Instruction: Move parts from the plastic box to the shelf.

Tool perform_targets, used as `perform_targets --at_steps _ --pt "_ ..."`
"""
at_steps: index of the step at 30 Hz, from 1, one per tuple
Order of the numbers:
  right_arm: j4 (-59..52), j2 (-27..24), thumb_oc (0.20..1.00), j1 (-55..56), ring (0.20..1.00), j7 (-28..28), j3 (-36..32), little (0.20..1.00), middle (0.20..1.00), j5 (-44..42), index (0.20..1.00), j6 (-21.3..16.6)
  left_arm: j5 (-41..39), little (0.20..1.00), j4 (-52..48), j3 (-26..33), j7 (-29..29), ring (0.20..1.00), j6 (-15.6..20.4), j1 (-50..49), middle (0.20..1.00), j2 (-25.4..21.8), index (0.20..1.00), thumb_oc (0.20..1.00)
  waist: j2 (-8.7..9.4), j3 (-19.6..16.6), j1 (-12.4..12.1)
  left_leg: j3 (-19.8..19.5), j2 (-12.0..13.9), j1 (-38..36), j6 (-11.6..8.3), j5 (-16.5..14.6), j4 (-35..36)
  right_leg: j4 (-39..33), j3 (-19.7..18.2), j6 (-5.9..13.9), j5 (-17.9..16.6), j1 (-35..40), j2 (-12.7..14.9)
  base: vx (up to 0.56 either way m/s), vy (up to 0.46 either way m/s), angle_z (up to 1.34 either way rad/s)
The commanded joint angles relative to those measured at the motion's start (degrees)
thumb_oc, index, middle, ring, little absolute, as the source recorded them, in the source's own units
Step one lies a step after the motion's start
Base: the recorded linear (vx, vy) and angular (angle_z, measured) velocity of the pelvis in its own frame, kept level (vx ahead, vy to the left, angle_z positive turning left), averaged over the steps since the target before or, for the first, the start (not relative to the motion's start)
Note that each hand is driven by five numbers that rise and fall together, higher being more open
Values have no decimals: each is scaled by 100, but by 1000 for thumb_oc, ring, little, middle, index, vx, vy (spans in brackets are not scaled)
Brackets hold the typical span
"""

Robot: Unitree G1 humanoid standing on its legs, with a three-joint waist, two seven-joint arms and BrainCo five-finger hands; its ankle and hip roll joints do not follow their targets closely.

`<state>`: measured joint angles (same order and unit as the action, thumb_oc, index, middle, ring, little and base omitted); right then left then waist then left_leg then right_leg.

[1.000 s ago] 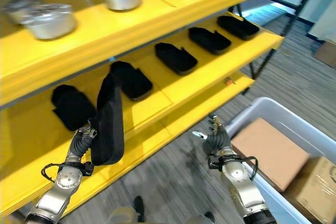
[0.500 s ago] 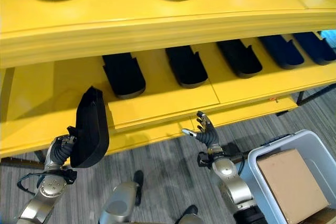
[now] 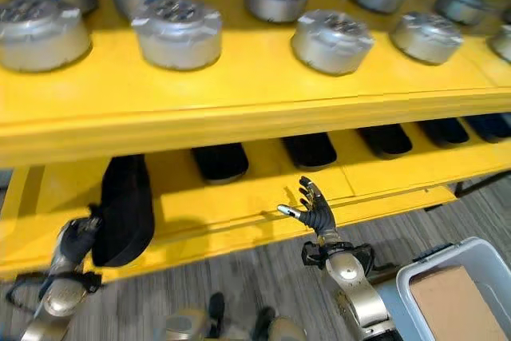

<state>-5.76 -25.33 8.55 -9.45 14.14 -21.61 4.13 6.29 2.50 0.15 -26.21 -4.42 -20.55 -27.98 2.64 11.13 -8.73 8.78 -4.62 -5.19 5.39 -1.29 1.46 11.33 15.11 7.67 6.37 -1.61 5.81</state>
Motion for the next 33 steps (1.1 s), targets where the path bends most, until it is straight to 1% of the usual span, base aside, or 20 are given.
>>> perform_targets --at_steps 1,4,6,9,10,13,17,18,19,20,21,22,23,24,28,29,30,31,32,33 --pt "57 -104 1000 -452 1000 150 -151 1000 1000 -374 1000 -279 118 200 -417 -25 -332 200 286 585 200 -167 200 200 71 12 -134 -237 137 176 -456 -227 -352 -1218 -60 1 -731 695 -226 111 -63 21" --pt "46 -90 1000 -407 1000 306 -183 1000 1000 -689 1000 -134 172 200 -456 -36 -395 200 260 539 200 -120 200 200 77 -27 -111 -204 130 169 -476 -209 -303 -1358 -76 1 -757 749 -257 56 -36 6" --pt "-70 -103 1000 -273 1000 483 -252 1000 1000 -745 1000 -172 158 200 -477 6 -411 200 206 451 200 -115 200 200 78 -35 -69 -183 135 186 -496 -222 -344 -1409 -121 2 -766 764 -271 57 -50 -2" --pt "-395 -165 1000 -117 1000 716 -274 1000 1000 -641 1000 -519 -9 200 -534 101 -474 200 158 342 200 -132 200 200 73 -2 -20 -126 161 209 -514 -256 -419 -1401 -132 0 -747 770 -280 35 -76 -5" --pt "-650 -216 1000 -39 1000 862 -298 1000 1000 -418 1000 -797 -71 200 -585 163 -451 200 171 251 200 -140 200 200 53 10 -2 -107 167 195 -524 -264 -423 -1415 -128 9 -745 785 -284 43 -70 -5" --pt "-936 -326 1000 25 1000 967 -331 1000 1000 -284 1000 -1153 -106 200 -653 203 -415 200 170 119 200 -150 200 200 31 4 4 -80 165 180 -537 -305 -472 -1461 -104 16 -743 828 -282 54 -67 -2" --pt "-1124 -414 1000 36 1000 1042 -288 1000 1000 -458 1000 -1179 -159 200 -665 162 -437 200 162 53 200 -165 200 200 5 33 34 29 189 248 -581 -342 -630 -1432 -59 13 -729 811 -269 24 -72 1" --pt "-1187 -479 1000 54 1000 1041 -270 1000 1000 -542 1000 -1310 -241 200 -651 81 -469 200 169 113 200 -194 200 200 -2 118 125 520 281 381 -664 -445 -1026 -1433 115 2 -760 818 -193 20 -113 3" --pt "-1238 -513 1000 88 1000 945 -310 1000 1000 -598 1000 -1405 -259 200 -612 -4 -456 200 218 203 200 -241 200 200 36 176 250 1063 531 442 -742 -638 -1426 -1380 314 20 -705 859 -74 -11 -118 15" --pt "-1263 -527 1000 97 1000 846 -341 1000 1000 -631 1000 -1473 -270 200 -585 -64 -439 200 220 268 200 -265 200 200 45 225 317 1318 714 526 -779 -712 -1678 -1325 426 7 -686 856 -30 -15 -64 46" --pt "-1280 -540 1000 90 1000 799 -358 1000 1000 -642 1000 -1496 -292 200 -565 -97 -435 200 230 292 200 -274 200 200 53 252 344 1395 802 583 -796 -722 -1789 -1282 463 -5 -684 838 0 -100 -21 118" --pt "-1232 -601 1000 -36 1000 531 -376 1000 1000 -549 1000 -1631 -338 200 -449 -258 -580 200 339 365 200 -253 200 200 -7 342 398 1313 1090 822 -872 -777 -2165 -1005 523 -69 -586 696 45 -91 40 112" --pt "-1201 -627 1000 -75 1000 542 -400 1000 1000 -568 1000 -1616 -366 200 -438 -275 -624 200 385 352 200 -223 200 200 -38 342 404 1208 1136 801 -878 -737 -2117 -934 495 -99 -547 636 48 -80 184 62" --pt "-1110 -665 1000 -102 1000 693 -502 1000 1000 -563 1000 -1688 -390 200 -490 -281 -661 200 400 297 200 -190 200 200 -109 304 439 961 1419 673 -1002 -463 -1843 -811 391 -160 -416 533 63 -25 230 -14" --pt "-1082 -729 1000 -94 1000 884 -645 1000 1000 -560 1000 -1791 -455 200 -498 -243 -700 200 421 238 200 -178 200 200 -182 242 459 553 1994 618 -1213 330 -1363 -596 268 -276 -273 290 161 -75 214 -29" --pt "-1082 -734 1000 -94 1000 884 -653 1000 1000 -552 1000 -1792 -467 200 -498 -238 -700 200 417 229 200 -178 200 200 -189 238 462 506 2041 619 -1232 391 -1330 -569 254 -282 -251 269 169 -103 371 -12" --pt "-1086 -774 1000 -179 1000 824 -631 1000 1000 -523 1000 -1737 -581 200 -360 -273 -768 200 486 240 200 -175 200 200 -268 234 498 317 2380 623 -1341 821 -1151 -300 234 -331 -121 56 269 -153 451 -23" --pt "-1088 -813 1000 -243 1000 741 -616 1000 1000 -514 1000 -1700 -637 200 -277 -300 -801 200 529 272 200 -165 200 200 -331 257 551 335 2538 597 -1389 963 -1091 -87 259 -363 -23 -90 336 -238 669 -29" --pt "-1063 -847 1000 -318 1000 717 -647 1000 1000 -593 1000 -1637 -700 200 -104 -356 -790 200 597 368 200 -154 200 200 -409 281 638 485 2587 471 -1408 918 -952 266 309 -337 83 -317 492 -207 543 -13" --pt "-1041 -857 1000 -365 1000 709 -669 1000 1000 -617 1000 -1600 -709 200 -25 -399 -798 200 620 444 200 -153 200 200 -437 298 657 473 2543 443 -1422 880 -918 402 295 -321 105 -419 545 -197 537 5"
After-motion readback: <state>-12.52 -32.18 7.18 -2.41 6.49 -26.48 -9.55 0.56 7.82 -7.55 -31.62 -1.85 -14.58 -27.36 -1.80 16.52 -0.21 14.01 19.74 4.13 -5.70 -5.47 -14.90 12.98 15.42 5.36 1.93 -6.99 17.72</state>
